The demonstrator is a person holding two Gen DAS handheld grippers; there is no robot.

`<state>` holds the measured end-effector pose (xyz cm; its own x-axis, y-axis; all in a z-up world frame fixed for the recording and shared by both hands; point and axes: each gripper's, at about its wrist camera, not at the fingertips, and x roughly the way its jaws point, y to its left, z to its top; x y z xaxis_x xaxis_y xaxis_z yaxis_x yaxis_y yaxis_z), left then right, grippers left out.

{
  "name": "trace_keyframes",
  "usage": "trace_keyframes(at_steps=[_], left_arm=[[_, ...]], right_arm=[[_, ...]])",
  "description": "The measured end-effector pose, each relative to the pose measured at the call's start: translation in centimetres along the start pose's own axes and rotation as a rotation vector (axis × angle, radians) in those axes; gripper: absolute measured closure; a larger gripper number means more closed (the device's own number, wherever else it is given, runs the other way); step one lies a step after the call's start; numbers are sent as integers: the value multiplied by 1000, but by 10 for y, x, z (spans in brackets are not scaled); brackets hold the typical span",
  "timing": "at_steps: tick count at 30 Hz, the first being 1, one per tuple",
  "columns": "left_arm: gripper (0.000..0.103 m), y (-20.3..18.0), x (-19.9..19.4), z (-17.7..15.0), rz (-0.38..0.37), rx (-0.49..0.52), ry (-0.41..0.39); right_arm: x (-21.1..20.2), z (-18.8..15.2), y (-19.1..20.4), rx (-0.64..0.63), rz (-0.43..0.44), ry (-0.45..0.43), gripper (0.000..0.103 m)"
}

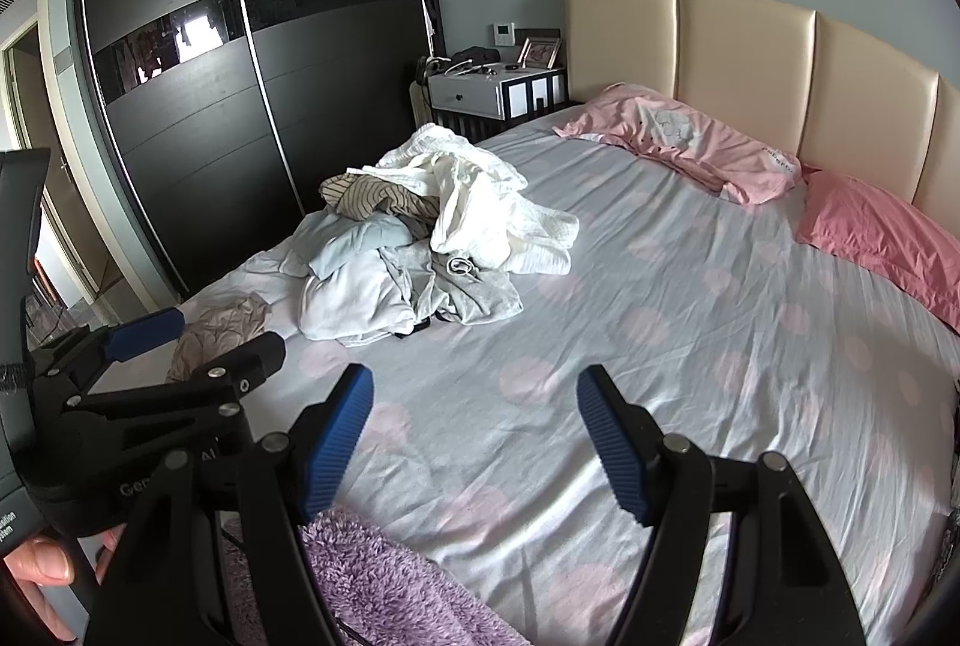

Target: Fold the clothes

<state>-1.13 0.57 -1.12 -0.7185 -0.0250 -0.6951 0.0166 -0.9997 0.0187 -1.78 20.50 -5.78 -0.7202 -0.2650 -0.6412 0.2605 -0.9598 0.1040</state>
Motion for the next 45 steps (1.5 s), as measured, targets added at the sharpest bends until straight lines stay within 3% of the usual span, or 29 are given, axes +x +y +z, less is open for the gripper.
trace_keyframes(at_steps=[13,21,25,29,33,41,45], left_arm=[[20,0,30,12,-5,5,28],[20,24,75,38,-48,-15,1],[20,44,112,55,-68,-40,-8],[20,70,160,77,-105,-84,-12],[20,81,220,104,-110,-59,4],[20,55,329,135,-172,-21,73],[26,50,370,140,-208,-35,93]], right_arm=[[29,8,-5,-10,10,16,34],[89,29,-19,-29,33,81,35],[129,45,-22,-59,65,92,41],[180,67,-20,-95,84,113,41],[242,92,-16,-126,98,142,41],[364,127,-24,-111,113,196,41],[408,134,-33,-112,130,205,44]])
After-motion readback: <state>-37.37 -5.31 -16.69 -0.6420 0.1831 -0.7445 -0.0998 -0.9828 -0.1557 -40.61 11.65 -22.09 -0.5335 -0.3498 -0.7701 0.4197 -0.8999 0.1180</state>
